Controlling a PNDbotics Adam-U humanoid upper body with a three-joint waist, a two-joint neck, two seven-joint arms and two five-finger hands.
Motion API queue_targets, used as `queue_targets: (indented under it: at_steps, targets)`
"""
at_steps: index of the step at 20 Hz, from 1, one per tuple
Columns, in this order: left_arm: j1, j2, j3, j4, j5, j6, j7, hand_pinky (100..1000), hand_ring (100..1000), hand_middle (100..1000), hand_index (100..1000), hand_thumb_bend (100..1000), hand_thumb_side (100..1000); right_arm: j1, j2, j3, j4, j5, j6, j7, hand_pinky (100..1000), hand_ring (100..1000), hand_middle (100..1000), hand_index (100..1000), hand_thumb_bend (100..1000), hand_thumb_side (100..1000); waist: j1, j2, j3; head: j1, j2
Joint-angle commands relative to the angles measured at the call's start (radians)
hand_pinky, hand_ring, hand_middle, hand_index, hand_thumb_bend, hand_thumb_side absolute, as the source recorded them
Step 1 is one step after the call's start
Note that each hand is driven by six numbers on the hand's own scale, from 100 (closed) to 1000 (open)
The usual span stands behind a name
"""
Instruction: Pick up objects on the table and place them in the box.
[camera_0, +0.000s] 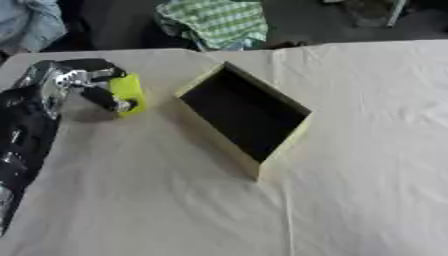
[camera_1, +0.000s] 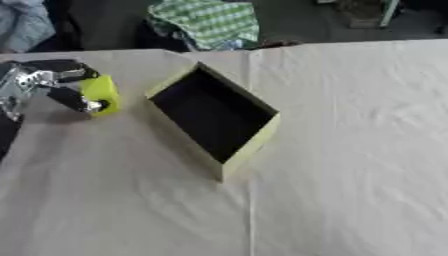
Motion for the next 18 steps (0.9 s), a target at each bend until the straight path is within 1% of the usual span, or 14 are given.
queue_targets:
  at_steps: [1,3,4,5,7,8,9,10,11,13,15,18]
  targets:
    - [-0.02,0.033,-0.001,-0.066,-0.014,0.039,0.12,714,546,421,509,100,565,-0.006,-0.011,-0.007,-0.017,-0.004,0.001,0.0,743,733,490,811,100,645,0.011,-0.012,0.0,-0.001,-0.003]
    - [-0.022,0.025,-0.008,-0.082,-0.02,0.054,0.184,690,503,375,467,100,601,-0.006,-0.011,-0.007,-0.017,-0.004,0.001,-0.001,743,733,490,811,100,645,0.011,-0.013,0.001,-0.002,-0.003]
    - [-0.022,0.022,-0.012,-0.089,-0.02,0.057,0.21,690,503,375,467,100,601,-0.006,-0.011,-0.008,-0.017,-0.004,0.001,-0.001,743,733,490,811,100,645,0.011,-0.014,0.001,-0.002,-0.003]
    - [-0.024,0.018,-0.014,-0.098,-0.015,0.059,0.237,654,465,345,443,100,624,-0.006,-0.01,-0.007,-0.017,-0.005,0.001,-0.001,743,733,490,811,100,645,0.011,-0.014,0.001,-0.002,-0.004]
    - [-0.024,0.009,-0.019,-0.11,0.009,0.054,0.28,629,441,328,429,100,622,-0.005,-0.01,-0.007,-0.017,-0.005,0.002,0.0,743,733,490,811,100,646,0.011,-0.015,0.001,-0.001,-0.006]
    - [-0.024,0.007,-0.025,-0.115,0.027,0.047,0.293,633,439,326,427,100,637,-0.005,-0.01,-0.008,-0.017,-0.004,0.002,0.0,744,733,490,811,100,646,0.012,-0.015,0.0,-0.001,-0.008]
    - [-0.025,0.004,-0.035,-0.123,0.043,0.035,0.302,631,436,324,424,100,621,-0.005,-0.01,-0.008,-0.017,-0.004,0.002,-0.001,744,733,490,811,100,645,0.012,-0.015,0.0,-0.001,-0.009]
    - [-0.025,0.001,-0.047,-0.132,0.056,0.023,0.31,627,431,319,419,100,663,-0.005,-0.01,-0.008,-0.017,-0.004,0.001,-0.001,743,732,490,811,100,645,0.012,-0.015,0.0,-0.002,-0.01]
    - [-0.027,-0.003,-0.059,-0.146,0.066,0.011,0.318,625,425,317,415,100,617,-0.006,-0.01,-0.009,-0.017,-0.004,0.001,-0.001,744,733,490,811,100,645,0.013,-0.015,0.0,-0.001,-0.01]
    - [-0.031,-0.02,-0.089,-0.176,0.076,-0.014,0.324,624,425,318,416,100,612,-0.007,-0.009,-0.009,-0.017,-0.004,0.0,-0.002,744,732,491,811,100,645,0.013,-0.015,-0.002,0.0,-0.009]
    - [-0.033,-0.054,-0.106,-0.214,0.095,-0.031,0.318,615,418,316,417,100,609,-0.01,-0.007,-0.011,-0.017,-0.004,-0.002,-0.004,743,732,492,811,100,644,0.013,-0.016,-0.003,0.002,-0.008]
    - [-0.029,-0.107,-0.129,-0.278,0.116,-0.034,0.293,614,422,320,418,100,602,-0.015,-0.004,-0.012,-0.017,-0.006,-0.005,-0.007,743,731,493,810,100,645,0.011,-0.019,-0.006,0.003,-0.007]
